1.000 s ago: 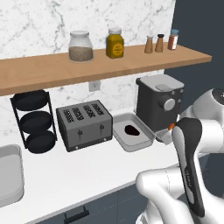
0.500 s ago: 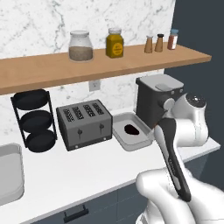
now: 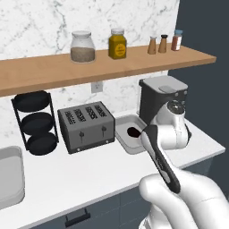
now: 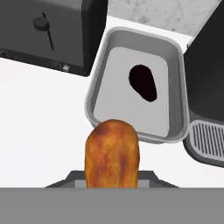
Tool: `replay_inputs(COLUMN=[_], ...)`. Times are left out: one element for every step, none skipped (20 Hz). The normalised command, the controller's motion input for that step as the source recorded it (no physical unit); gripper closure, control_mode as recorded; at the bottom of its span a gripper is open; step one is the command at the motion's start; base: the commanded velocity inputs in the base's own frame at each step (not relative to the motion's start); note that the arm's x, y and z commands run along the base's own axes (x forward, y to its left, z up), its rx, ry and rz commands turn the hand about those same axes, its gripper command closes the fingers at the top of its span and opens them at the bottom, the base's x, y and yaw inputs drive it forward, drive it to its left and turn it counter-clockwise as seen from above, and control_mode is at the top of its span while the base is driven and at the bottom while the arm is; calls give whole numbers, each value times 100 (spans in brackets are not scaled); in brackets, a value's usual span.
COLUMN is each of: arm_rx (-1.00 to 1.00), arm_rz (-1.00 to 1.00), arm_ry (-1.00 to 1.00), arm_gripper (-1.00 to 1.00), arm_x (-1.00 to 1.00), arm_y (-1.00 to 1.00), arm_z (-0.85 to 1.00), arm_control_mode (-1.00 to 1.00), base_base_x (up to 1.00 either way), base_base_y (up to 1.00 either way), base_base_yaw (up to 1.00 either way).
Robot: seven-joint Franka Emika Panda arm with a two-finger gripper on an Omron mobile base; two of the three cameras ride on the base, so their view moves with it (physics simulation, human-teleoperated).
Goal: Place one avocado and one chicken drumstick in each tupperware on the nearby counter, to pack two identical lunches.
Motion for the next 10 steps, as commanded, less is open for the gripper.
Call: replay_inputs(arm_rx=[0,0,0,0,0,0,0,0,0,0], arm_rz=[0,0,0,0,0,0,0,0,0,0], arm_ry=[9,7,5,3,1,2,1,2,5,8], arm_gripper=[100,100,100,100,100,100,100,100,100,100], arm_x=[47,47,49,52,59,60,58,52,48,41], arm_y=[0,0,0,0,0,0,0,0,0,0], arm_z=[-3,-2,-2,-4,-9,-10,-14,-15,-16,-21], arm_control_mode=[-100,-100,-100,-100,-100,-100,-100,-100,-100,-100], base_base_x=[0,0,0,0,0,0,0,0,0,0], base_base_y=[0,0,0,0,0,0,0,0,0,0], base_base_yaw=[0,0,0,0,0,0,0,0,0,0])
